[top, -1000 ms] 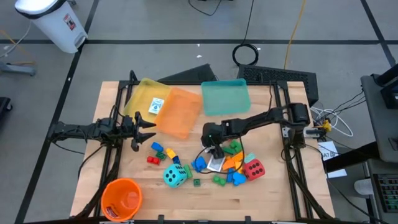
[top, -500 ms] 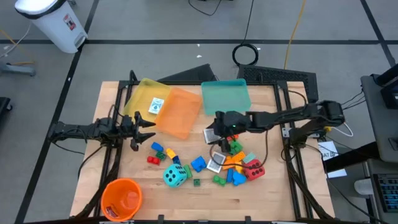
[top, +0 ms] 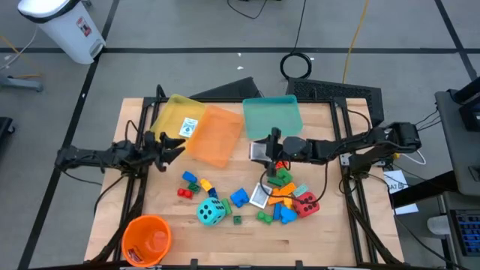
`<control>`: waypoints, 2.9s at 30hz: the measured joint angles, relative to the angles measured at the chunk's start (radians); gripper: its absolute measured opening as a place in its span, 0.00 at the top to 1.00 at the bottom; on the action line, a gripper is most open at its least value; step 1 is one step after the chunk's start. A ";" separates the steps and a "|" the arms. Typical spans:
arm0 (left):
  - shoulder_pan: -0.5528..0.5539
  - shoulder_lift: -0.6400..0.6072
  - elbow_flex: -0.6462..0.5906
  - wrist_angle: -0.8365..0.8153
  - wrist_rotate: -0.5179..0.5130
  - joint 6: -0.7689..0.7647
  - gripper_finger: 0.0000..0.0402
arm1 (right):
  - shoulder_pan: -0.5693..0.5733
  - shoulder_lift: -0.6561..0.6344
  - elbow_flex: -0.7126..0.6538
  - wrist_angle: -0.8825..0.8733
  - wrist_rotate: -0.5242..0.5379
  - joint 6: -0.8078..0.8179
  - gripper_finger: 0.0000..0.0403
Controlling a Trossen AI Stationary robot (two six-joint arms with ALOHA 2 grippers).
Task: Pick & Place Toys
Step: Put the brown deck of cards into the yellow bin
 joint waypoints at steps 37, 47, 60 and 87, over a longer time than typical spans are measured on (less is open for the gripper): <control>0.097 1.475 0.832 0.172 0.022 0.034 0.02 | 0.102 0.180 0.203 0.094 0.390 -0.555 0.33; 0.144 1.507 0.846 0.189 0.074 -0.002 0.38 | 0.122 0.180 0.203 0.111 0.415 -0.581 0.32; 0.207 1.287 0.845 -0.030 0.110 0.177 0.83 | 0.167 0.116 0.205 -0.049 0.492 -0.260 0.17; 0.294 0.709 0.179 -0.146 -0.569 -0.125 0.83 | 0.159 -0.232 -0.116 0.008 0.490 -0.034 0.23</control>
